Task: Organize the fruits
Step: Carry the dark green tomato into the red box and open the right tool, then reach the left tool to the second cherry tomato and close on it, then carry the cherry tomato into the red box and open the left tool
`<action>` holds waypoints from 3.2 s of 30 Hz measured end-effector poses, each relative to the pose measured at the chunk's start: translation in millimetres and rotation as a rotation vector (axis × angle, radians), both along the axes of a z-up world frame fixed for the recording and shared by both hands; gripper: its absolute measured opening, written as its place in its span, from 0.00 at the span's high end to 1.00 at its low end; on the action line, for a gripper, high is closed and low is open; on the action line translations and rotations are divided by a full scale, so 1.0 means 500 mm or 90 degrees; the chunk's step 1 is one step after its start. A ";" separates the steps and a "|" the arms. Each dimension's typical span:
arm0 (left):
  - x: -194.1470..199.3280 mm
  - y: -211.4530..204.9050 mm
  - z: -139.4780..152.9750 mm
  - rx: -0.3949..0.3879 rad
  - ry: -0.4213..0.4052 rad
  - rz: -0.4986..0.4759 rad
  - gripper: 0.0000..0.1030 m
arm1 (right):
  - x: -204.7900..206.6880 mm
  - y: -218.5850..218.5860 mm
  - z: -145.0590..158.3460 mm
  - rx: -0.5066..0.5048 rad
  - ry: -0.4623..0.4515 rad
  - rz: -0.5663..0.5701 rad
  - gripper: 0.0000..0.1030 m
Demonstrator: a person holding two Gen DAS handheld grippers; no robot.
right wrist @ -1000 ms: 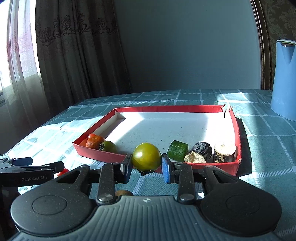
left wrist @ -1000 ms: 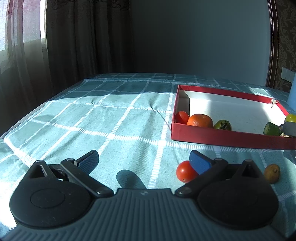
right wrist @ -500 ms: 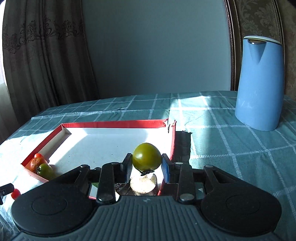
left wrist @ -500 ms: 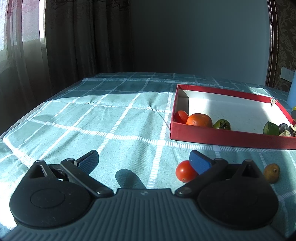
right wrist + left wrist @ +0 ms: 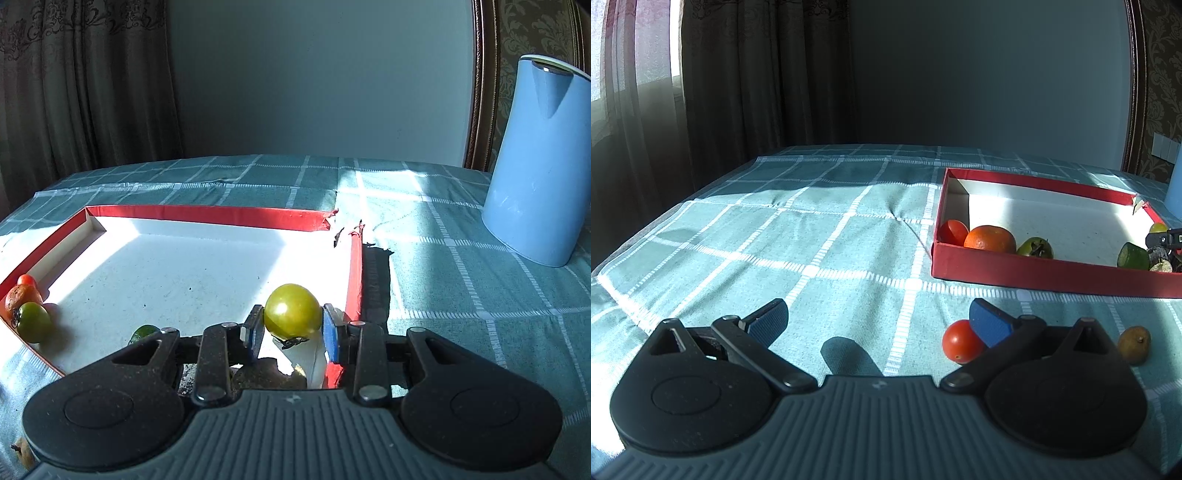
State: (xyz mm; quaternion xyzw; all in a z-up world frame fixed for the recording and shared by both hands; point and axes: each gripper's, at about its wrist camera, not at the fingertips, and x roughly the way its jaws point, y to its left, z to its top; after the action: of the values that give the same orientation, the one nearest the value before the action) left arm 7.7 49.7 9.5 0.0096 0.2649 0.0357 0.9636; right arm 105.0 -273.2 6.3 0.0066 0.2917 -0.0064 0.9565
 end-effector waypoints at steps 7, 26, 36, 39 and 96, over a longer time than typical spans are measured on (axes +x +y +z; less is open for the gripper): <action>0.000 0.000 0.000 0.000 -0.001 0.001 0.00 | -0.013 0.015 -0.005 -0.043 -0.032 -0.005 0.69; -0.020 -0.006 0.009 0.002 -0.028 -0.019 0.00 | -0.248 0.000 0.074 0.076 -0.154 0.023 0.22; -0.024 -0.045 0.007 0.039 -0.024 -0.074 0.00 | -0.340 -0.011 -0.006 0.178 -0.079 0.061 0.21; -0.002 -0.045 -0.004 0.043 0.020 -0.058 0.00 | -0.349 -0.004 -0.010 0.187 -0.080 0.071 0.21; -0.009 -0.057 0.013 0.030 0.002 -0.055 0.78 | -0.298 0.099 -0.032 -0.020 0.045 0.003 0.00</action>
State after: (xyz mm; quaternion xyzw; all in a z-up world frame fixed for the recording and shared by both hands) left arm 3.1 21.2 16.0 0.0441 0.2648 0.0000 0.9633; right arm -44.2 -223.7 -9.4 -0.0095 0.3249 -0.0091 0.9457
